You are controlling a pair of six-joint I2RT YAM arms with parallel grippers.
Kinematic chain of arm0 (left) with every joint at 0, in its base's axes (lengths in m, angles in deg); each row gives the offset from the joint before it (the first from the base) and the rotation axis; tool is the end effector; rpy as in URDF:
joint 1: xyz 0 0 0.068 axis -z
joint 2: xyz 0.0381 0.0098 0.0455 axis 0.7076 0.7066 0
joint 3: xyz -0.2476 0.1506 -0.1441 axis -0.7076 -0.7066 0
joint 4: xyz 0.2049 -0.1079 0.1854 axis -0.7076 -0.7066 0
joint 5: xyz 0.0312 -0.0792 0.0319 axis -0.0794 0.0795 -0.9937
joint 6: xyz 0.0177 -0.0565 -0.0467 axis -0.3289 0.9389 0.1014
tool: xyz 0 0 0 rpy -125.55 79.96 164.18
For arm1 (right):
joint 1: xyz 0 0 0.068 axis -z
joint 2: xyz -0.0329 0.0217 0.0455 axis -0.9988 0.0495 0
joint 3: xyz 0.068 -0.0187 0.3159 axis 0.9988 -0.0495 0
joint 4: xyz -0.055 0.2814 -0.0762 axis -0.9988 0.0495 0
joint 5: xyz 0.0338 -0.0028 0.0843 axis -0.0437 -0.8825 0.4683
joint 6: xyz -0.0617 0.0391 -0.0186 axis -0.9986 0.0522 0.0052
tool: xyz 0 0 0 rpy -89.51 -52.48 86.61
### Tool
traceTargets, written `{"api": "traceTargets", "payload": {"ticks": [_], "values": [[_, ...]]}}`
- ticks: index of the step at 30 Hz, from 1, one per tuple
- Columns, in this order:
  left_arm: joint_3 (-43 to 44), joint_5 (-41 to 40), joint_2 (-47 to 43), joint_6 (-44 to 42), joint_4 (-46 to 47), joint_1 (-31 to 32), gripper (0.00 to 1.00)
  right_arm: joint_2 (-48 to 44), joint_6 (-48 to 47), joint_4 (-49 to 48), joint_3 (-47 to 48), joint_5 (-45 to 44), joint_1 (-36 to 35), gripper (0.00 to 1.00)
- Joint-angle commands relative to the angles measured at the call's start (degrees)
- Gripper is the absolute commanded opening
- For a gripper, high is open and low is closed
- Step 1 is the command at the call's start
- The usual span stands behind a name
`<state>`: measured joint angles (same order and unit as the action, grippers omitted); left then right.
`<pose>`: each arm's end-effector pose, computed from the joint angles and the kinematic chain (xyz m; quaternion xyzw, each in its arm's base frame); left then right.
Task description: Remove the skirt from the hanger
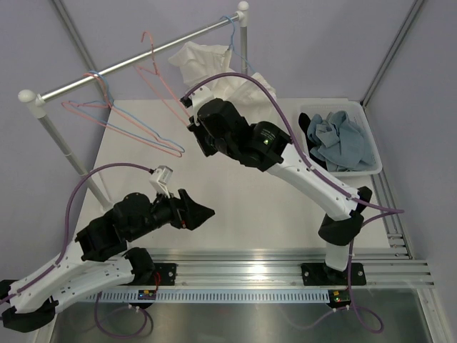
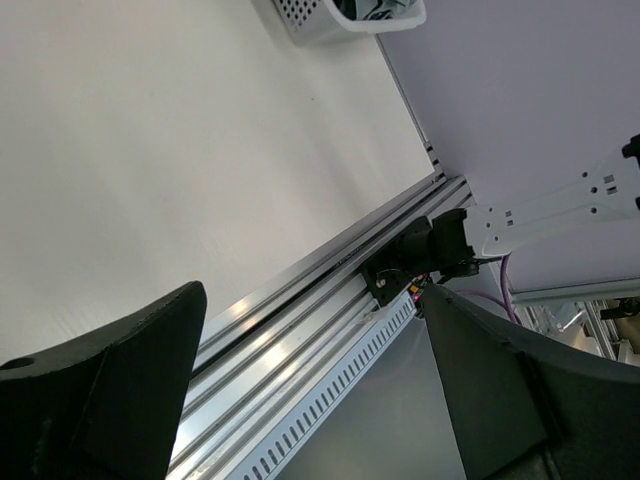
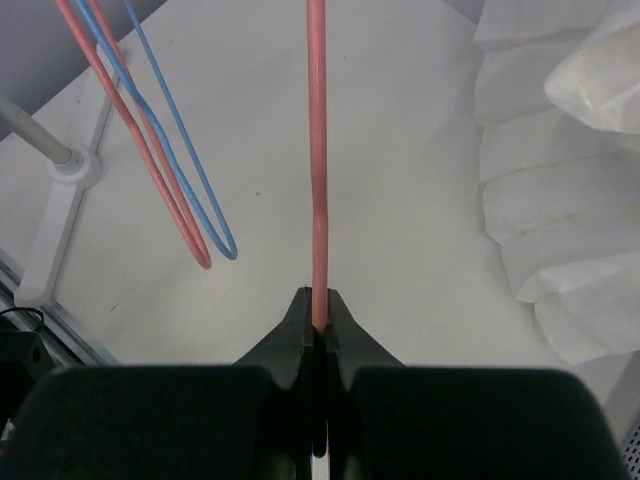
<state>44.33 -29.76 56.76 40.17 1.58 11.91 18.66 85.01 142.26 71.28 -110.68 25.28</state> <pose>0.0760 -0.1083 0.3625 0.0578 0.8031 -0.4433 0.3939 0.2342 0.3899 0.5309 -0.3201 0.7833 0.1490 0.5116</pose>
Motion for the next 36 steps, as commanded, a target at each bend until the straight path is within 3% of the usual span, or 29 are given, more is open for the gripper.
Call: {"api": "traceTargets", "payload": {"ticks": [1,10,11,12,13,16,20,23,27,36], "values": [[-1.68,1.61,-0.91,1.26,3.57,0.18,0.92,2.39,-2.49,-2.32,3.65,4.84,1.24,0.0],[-2.3,0.56,-1.61,0.73,2.43,0.18,0.92,6.09,-1.7,-2.94,4.71,7.49,1.42,0.0],[-2.39,0.65,-1.61,0.74,2.43,0.18,0.92,5.39,-1.35,-3.29,3.92,6.87,1.42,0.04],[-2.47,0.65,-1.52,0.65,2.52,0.18,0.92,4.69,-1.09,-3.73,3.13,6.08,1.42,0.17],[-2.56,0.65,-1.35,0.56,2.87,0.18,0.92,3.9,-0.91,-4.43,2.34,4.51,1.51,0.48],[-3.0,1.0,-0.56,0.47,3.48,0.18,0.92,0.29,-0.38,-6.63,-0.39,2.65,2.73,0.75],[-4.14,1.7,0.49,0.56,4.89,0.18,0.92,-5.76,-0.03,-9.17,-2.41,0.97,6.33,0.93],[-4.84,2.32,1.29,0.65,6.12,0.18,0.92,-9.19,-0.9,-11.45,-5.21,1.24,10.72,1.0],[-5.55,2.93,2.43,0.74,7.61,0.18,0.92,-11.93,-2.93,-13.66,-8.38,3.78,18.63,0.99],[-5.9,3.9,7.17,-0.67,10.95,0.18,0.92,-11.93,-10.57,-15.33,-13.74,22.03,34.28,0.99]]}}
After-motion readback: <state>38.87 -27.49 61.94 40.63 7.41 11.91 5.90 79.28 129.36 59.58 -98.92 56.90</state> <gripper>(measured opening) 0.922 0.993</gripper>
